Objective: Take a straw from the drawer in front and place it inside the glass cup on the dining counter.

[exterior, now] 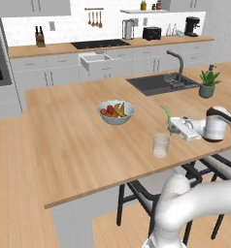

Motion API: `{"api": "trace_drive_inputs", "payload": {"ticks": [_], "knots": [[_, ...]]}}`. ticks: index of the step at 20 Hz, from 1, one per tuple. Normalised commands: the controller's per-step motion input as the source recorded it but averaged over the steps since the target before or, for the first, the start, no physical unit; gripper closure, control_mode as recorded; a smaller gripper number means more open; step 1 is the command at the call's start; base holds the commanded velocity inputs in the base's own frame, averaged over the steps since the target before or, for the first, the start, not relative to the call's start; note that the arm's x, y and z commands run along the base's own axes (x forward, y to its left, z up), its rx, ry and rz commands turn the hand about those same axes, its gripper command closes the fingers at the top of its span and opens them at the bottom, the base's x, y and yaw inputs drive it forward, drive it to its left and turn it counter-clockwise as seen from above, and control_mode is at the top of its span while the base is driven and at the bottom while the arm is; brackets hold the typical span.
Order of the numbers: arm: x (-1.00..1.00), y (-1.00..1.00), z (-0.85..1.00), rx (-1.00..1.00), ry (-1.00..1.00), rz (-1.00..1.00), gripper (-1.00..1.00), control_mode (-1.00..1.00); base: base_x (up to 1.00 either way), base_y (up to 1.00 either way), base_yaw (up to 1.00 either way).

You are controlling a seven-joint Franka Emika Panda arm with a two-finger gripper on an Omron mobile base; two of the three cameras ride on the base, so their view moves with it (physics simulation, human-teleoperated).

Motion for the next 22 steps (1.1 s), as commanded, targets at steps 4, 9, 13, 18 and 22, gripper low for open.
{"api": "trace_drive_inputs", "payload": {"ticks": [4, 9, 13, 18, 22], "knots": [[0.01, -0.01, -0.11, 0.00, 0.00, 0.12, 1.00, -1.00, 0.00, 0.00, 0.00], [0.03, 0.00, 0.00, 0.00, -0.01, 0.04, 1.00, -1.00, 0.00, 0.00, 0.00], [0.00, 0.02, -0.02, 0.00, -0.02, 0.01, 1.00, -1.00, 0.00, 0.00, 0.00], [0.05, 0.05, -0.18, -0.01, 0.00, 0.01, 1.00, -1.00, 0.00, 0.00, 0.00], [0.07, 0.07, -0.32, -0.04, 0.00, 0.02, 1.00, -1.00, 0.00, 0.00, 0.00]]}}
